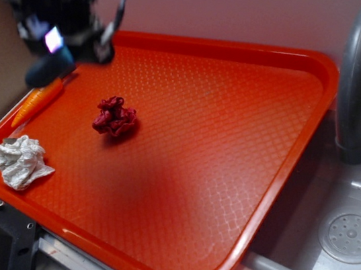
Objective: Grab the plastic pickle.
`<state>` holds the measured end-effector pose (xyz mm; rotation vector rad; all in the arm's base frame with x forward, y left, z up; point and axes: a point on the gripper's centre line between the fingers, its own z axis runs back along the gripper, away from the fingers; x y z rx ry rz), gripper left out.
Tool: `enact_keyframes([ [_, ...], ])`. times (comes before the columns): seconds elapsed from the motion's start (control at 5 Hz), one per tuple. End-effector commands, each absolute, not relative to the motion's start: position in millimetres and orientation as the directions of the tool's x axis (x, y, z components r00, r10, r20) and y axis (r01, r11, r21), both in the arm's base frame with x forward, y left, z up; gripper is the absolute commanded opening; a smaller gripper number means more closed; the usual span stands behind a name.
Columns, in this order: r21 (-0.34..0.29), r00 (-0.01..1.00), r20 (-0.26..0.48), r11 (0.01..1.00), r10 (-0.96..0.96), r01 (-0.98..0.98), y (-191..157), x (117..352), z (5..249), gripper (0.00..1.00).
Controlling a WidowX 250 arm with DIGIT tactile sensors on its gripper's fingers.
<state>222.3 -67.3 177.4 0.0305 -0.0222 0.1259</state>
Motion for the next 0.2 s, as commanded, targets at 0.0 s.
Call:
enact_keyframes([
  [0.0,-0.001,0.987,0.106,0.992,0.123,-0.124,-78.4,215.0,220.6,0.00],
])
